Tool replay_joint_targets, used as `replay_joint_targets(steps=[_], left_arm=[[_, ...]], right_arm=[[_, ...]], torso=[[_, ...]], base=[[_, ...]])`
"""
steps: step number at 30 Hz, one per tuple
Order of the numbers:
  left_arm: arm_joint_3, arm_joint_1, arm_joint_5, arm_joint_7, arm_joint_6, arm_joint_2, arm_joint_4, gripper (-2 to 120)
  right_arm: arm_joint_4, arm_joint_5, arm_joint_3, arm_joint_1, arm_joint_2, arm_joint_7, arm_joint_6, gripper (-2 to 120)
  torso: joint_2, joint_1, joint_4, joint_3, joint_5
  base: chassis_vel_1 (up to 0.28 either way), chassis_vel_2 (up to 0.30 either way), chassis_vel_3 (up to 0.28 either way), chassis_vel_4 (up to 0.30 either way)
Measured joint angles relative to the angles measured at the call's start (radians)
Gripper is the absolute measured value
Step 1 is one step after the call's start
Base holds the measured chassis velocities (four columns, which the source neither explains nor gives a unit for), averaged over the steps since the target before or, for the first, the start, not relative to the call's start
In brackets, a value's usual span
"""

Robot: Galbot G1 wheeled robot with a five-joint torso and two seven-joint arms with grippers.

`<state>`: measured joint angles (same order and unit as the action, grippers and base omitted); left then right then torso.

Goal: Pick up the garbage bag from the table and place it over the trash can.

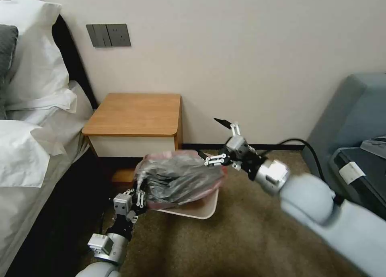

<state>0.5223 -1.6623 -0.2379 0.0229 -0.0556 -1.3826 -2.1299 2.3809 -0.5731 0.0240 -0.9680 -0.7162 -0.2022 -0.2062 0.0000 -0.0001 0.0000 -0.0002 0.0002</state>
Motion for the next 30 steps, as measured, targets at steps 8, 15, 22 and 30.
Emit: replay_joint_targets(steps=[8,15,22,30], left_arm=[[0.001,0.013,-0.073,0.066,0.02,-0.025,-0.009,7],[0.003,0.024,-0.12,0.073,-0.014,-0.038,-0.002,7],[0.0,0.024,-0.124,0.067,-0.02,-0.039,0.001,7],[0.0,0.022,-0.121,0.06,-0.042,-0.048,0.003,7]], right_arm=[[0.104,-0.513,0.038,-0.103,-0.209,-0.376,-0.124,100],[0.07,-0.477,0.067,-0.22,-0.409,-0.431,-0.172,100],[0.003,-0.406,0.091,-0.256,-0.541,-0.431,-0.185,100],[-0.051,-0.357,0.084,-0.283,-0.587,-0.445,-0.192,100]], torso=[[0.0,0.0,0.0,0.0,0.0],[0.0,0.0,-0.0001,0.0,-0.0003],[0.0,0.0,0.0,0.0,-0.0004],[0.0,0.0,0.0,0.0,-0.0004]], base=[[0.0,0.0,0.0,0.0],[0.0,0.0,0.0,0.0],[0.0,0.0,0.0,0.0],[0.0,0.0,0.0,0.0]])
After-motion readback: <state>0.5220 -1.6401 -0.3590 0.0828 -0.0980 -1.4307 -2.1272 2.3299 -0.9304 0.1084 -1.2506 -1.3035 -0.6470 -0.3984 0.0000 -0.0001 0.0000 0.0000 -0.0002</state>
